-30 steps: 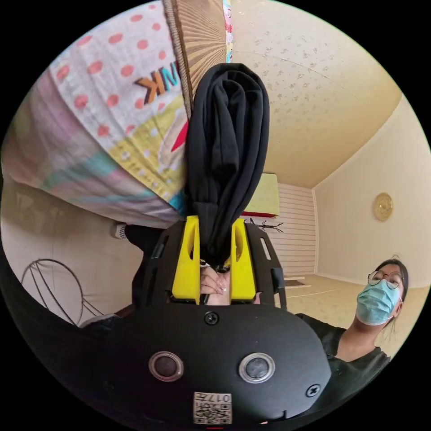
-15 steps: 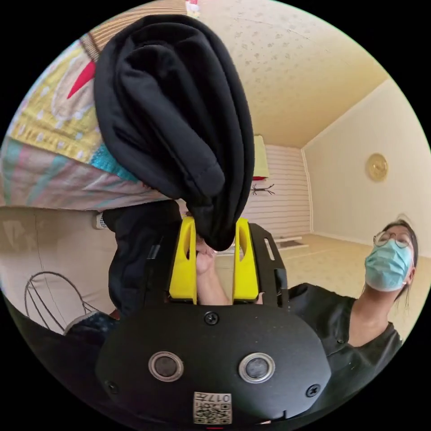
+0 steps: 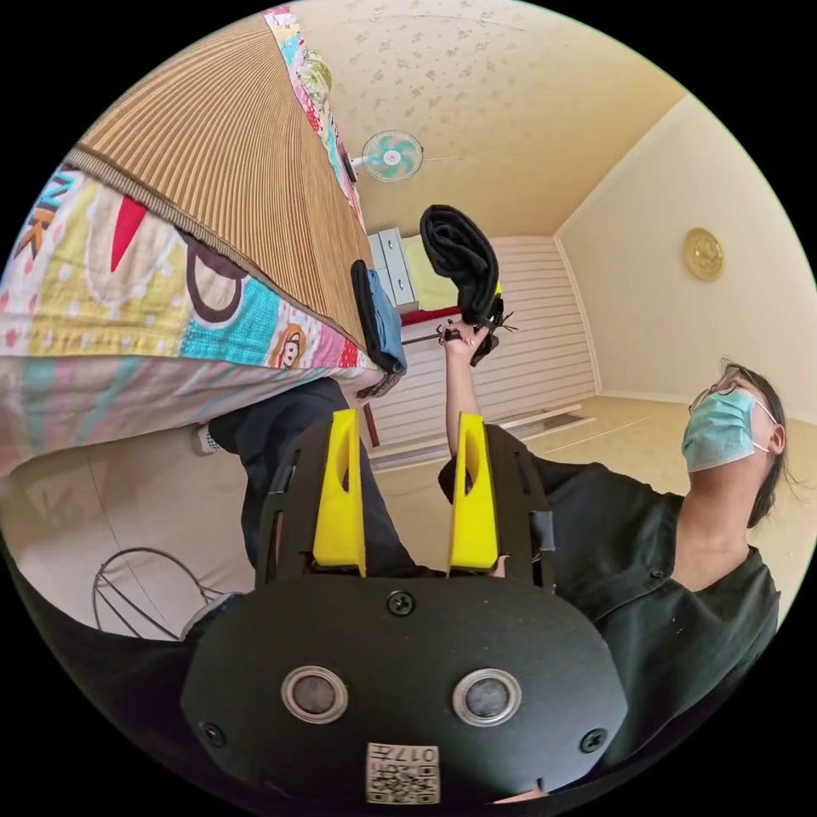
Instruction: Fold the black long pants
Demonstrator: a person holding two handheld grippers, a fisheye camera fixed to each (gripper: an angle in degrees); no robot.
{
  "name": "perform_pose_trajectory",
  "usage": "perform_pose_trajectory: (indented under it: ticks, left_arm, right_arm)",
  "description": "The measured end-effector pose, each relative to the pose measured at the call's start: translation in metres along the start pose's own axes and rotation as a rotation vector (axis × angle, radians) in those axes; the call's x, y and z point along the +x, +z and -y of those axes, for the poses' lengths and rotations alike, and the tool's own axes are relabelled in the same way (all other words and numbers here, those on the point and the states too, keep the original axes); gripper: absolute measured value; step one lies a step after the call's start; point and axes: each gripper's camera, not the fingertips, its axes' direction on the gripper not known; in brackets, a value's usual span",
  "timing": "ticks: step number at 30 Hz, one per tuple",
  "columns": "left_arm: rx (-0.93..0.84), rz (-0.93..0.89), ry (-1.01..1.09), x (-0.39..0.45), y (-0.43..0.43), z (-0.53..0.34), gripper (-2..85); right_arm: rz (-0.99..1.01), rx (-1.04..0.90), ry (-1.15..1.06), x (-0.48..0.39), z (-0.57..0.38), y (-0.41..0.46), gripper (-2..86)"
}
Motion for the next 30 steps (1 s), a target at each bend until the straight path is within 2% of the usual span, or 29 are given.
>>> perform_pose_trajectory:
  ticks: [2, 4, 5, 7, 8, 9, 10, 12, 14, 17, 19, 21, 24, 26, 30]
  left_arm:
    - [0.018, 0.012, -0.011, -0.003, 0.001, -0.004, 15.3]
    - [0.005, -0.008, -0.02, -0.006, 0.009, -0.006, 14.5]
    - [-0.003, -0.009, -0.02, -0.005, 0.012, -0.006, 14.5]
    - [-0.021, 0.03, -0.007, 0.001, 0.022, -0.009, 14.5]
    - [-0.023, 0.042, -0.003, 0.003, 0.024, -0.01, 14.5]
    - [-0.025, 0.061, 0.004, 0.006, 0.028, -0.012, 14.5]
    - [-0.023, 0.073, 0.007, 0.008, 0.031, -0.014, 14.7]
    - [-0.01, 0.091, -0.002, 0.009, 0.035, -0.017, 15.3]
    - [0.014, 0.116, -0.001, 0.01, 0.035, -0.019, 15.2]
    - [0.025, 0.192, 0.049, 0.02, 0.025, -0.014, 13.1]
    - [0.098, 0.316, 0.106, 0.042, -0.002, -0.007, 12.5]
    - [0.177, 0.474, 0.158, 0.07, -0.027, -0.004, 12.5]
    - [0.367, 0.812, 0.237, 0.129, -0.071, -0.008, 12.5]
    - [0.469, 0.944, 0.318, 0.166, -0.093, -0.015, 12.3]
    - [0.733, 1.386, 0.308, 0.244, -0.138, -0.027, 13.4]
  right_arm:
    - [-0.061, 0.073, 0.099, 0.049, 0.005, -0.025, 8.8]
    - [-0.155, 0.162, 0.354, 0.126, -0.022, -0.058, 9.0]
    - [-0.211, 0.166, 0.411, 0.141, -0.032, -0.066, 9.0]
    - [-0.469, 0.142, 0.642, 0.188, -0.086, -0.092, 9.6]
    - [-0.511, 0.139, 0.689, 0.196, -0.101, -0.098, 9.9]
    - [-0.47, 0.174, 0.706, 0.204, -0.131, -0.107, 10.8]
    - [-0.345, 0.263, 0.661, 0.204, -0.155, -0.114, 12.0]
    - [-0.289, 0.337, 0.664, 0.196, -0.179, -0.112, 13.0]
    - [-0.329, 0.3, 0.652, 0.179, -0.193, -0.103, 13.1]
    - [-0.537, 0.108, 0.533, 0.123, -0.207, -0.079, 13.4]
    - [-0.68, -0.021, 0.429, 0.065, -0.23, -0.046, 12.4]
    - [-0.69, -0.07, 0.314, 0.017, -0.258, -0.015, 8.9]
    - [-0.547, -0.054, 0.145, -0.045, -0.309, 0.038, 3.5]
    - [-0.507, -0.049, 0.135, -0.068, -0.334, 0.077, 2.2]
    - [-0.33, -0.125, 0.175, -0.084, -0.379, 0.183, 1.0]
